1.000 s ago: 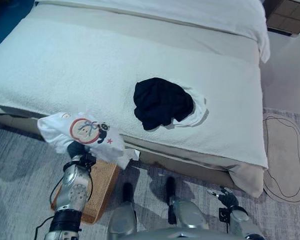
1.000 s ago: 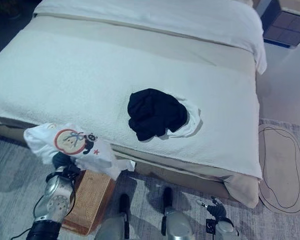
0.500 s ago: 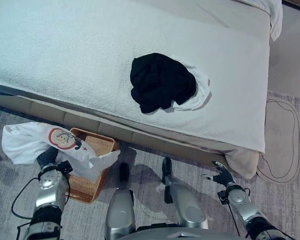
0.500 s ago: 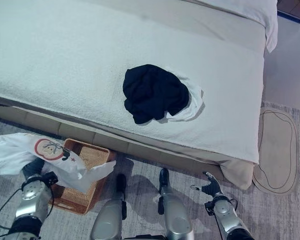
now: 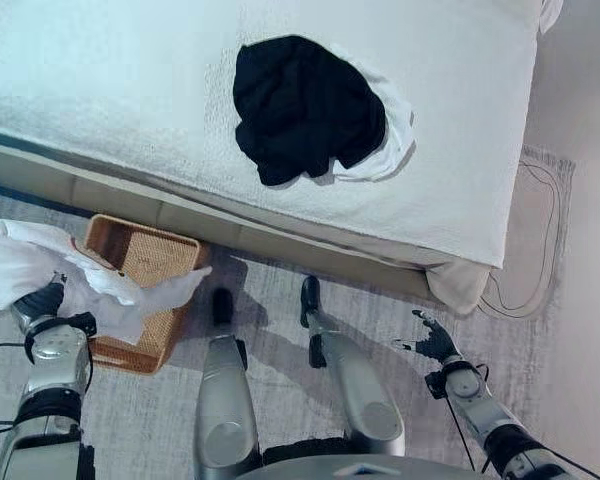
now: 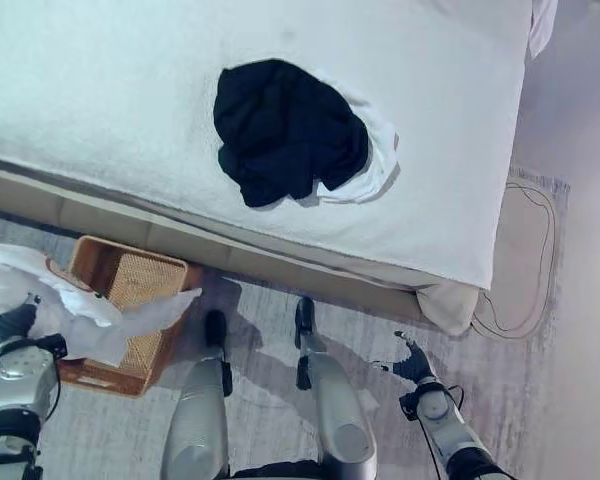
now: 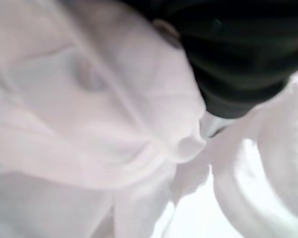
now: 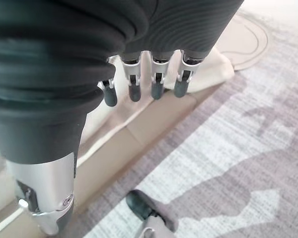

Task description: Pick up clothes into the bucket

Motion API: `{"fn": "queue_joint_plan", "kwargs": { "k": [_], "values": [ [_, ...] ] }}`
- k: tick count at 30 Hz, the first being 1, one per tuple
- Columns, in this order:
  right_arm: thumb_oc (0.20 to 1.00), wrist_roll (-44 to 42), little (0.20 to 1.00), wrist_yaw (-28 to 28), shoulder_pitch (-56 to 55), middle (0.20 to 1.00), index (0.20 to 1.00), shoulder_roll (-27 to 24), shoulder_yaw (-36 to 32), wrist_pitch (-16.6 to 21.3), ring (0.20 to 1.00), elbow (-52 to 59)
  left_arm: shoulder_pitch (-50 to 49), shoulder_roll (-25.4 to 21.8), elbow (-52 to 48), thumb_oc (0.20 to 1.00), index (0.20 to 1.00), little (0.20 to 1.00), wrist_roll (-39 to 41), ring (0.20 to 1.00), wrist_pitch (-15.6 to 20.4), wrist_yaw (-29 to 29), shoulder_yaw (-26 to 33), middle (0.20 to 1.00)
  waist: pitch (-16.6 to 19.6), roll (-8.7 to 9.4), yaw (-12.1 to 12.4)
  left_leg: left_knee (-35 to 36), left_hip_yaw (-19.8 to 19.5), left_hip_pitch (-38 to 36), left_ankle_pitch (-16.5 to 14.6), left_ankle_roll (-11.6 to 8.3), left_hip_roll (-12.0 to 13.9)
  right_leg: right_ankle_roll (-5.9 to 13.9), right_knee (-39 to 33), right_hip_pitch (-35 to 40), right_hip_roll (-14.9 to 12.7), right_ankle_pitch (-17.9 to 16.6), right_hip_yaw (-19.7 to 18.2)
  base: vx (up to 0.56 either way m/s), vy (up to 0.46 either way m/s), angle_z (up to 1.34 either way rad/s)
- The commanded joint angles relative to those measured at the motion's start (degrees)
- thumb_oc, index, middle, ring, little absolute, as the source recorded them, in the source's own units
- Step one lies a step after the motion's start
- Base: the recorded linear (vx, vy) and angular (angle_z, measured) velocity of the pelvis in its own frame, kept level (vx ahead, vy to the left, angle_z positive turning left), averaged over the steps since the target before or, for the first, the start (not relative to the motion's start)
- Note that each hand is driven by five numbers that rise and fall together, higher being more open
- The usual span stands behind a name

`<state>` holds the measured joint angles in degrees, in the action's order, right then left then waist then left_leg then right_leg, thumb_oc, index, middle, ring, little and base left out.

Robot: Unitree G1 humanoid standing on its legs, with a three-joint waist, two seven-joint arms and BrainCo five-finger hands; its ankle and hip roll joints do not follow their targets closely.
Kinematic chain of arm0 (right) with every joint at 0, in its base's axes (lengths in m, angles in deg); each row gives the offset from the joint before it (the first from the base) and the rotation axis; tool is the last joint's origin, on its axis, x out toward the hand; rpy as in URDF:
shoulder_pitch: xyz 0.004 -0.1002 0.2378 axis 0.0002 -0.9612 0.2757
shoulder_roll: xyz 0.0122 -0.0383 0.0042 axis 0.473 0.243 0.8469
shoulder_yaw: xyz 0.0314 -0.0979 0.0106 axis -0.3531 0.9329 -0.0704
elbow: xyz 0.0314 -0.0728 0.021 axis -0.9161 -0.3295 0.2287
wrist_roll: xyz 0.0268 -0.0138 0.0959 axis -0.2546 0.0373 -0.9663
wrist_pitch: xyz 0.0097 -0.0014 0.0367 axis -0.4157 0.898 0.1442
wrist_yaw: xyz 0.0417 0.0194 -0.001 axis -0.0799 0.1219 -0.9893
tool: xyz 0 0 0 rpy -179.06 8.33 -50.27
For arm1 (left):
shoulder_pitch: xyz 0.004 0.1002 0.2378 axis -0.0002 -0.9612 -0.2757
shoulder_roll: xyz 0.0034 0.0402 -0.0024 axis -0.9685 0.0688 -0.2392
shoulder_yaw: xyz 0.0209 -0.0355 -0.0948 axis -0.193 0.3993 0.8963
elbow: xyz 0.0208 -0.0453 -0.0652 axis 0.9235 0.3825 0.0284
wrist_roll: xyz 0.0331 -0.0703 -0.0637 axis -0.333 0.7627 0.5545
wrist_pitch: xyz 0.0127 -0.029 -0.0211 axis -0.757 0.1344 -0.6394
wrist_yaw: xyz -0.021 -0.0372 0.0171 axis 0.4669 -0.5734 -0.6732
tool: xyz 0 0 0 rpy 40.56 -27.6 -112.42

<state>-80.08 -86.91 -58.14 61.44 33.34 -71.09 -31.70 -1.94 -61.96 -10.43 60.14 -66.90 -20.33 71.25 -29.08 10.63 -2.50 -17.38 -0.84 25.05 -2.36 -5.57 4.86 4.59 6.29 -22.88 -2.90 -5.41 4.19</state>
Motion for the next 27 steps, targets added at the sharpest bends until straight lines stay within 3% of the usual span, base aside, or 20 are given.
{"fn": "queue_joint_plan", "kwargs": {
  "k": [1,9,27],
  "values": [
    [1.0,-2.2,1.0,-1.6,1.2,1.0,1.0,-0.3,3.2,2.2,1.0,2.6,0.1,-8.0,0.8,0.2,0.2,0.2,-2.4,0.2,1.1,-4.8,3.8,0.2,-0.7,4.69,0.3,-7.2,-0.5,3.7,-3.4,3.36,-1.7,4.25,4.0,-0.2,-2.7,3.5,-0.4,-0.01,-0.011,-0.11],
    [1.0,-3.0,1.0,-2.8,1.6,1.0,1.0,0.7,5.5,3.1,1.0,2.1,-0.8,-13.2,0.1,0.2,0.2,0.2,-7.9,0.2,-1.0,-8.0,3.8,0.2,-0.7,5.89,0.3,-7.6,-0.1,6.8,-3.4,3.44,-1.1,4.58,2.0,-2.4,-2.1,2.2,-0.8,0.0,0.005,-0.05],
    [1.0,-3.0,1.0,-2.5,1.5,1.0,1.0,-1.3,5.3,3.7,1.0,2.7,-5.4,-16.6,-1.2,0.2,0.2,0.2,-12.9,0.2,-2.2,-7.3,5.0,0.2,-0.7,2.29,1.4,-5.4,-1.5,6.1,-2.6,3.36,-2.8,4.47,2.2,-1.8,-3.3,3.2,0.9,0.0,-0.001,0.0]
  ]
}}
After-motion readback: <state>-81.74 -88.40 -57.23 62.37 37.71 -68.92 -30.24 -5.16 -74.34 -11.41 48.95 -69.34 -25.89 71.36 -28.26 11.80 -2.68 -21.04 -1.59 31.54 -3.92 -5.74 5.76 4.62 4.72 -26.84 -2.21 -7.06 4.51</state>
